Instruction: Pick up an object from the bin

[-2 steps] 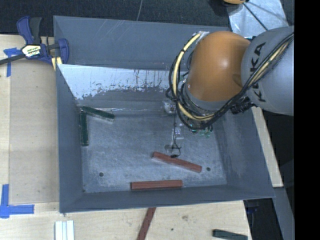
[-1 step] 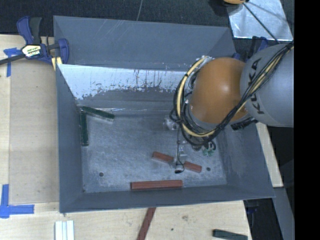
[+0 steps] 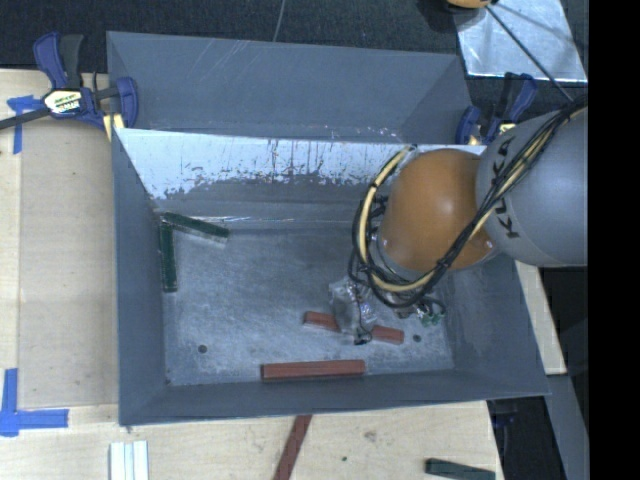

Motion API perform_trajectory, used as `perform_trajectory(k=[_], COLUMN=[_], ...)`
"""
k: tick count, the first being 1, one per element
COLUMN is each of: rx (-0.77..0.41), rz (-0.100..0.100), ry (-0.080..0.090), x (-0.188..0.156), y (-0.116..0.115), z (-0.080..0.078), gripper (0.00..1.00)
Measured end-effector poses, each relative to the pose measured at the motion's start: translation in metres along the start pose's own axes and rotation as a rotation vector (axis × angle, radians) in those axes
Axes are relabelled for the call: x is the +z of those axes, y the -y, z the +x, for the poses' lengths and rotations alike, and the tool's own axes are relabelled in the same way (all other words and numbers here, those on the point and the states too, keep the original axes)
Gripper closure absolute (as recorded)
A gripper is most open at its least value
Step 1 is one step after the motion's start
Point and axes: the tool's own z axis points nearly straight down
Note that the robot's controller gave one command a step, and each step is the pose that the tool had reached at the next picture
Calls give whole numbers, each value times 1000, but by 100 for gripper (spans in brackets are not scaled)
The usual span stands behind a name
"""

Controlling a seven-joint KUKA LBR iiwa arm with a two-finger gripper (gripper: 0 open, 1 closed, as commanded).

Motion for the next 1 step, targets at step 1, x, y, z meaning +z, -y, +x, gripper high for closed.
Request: perform_trajectory(k=[1], rx=[1], rz=[0], ry=[0], x=[0], y=[0], z=[0], gripper=[0])
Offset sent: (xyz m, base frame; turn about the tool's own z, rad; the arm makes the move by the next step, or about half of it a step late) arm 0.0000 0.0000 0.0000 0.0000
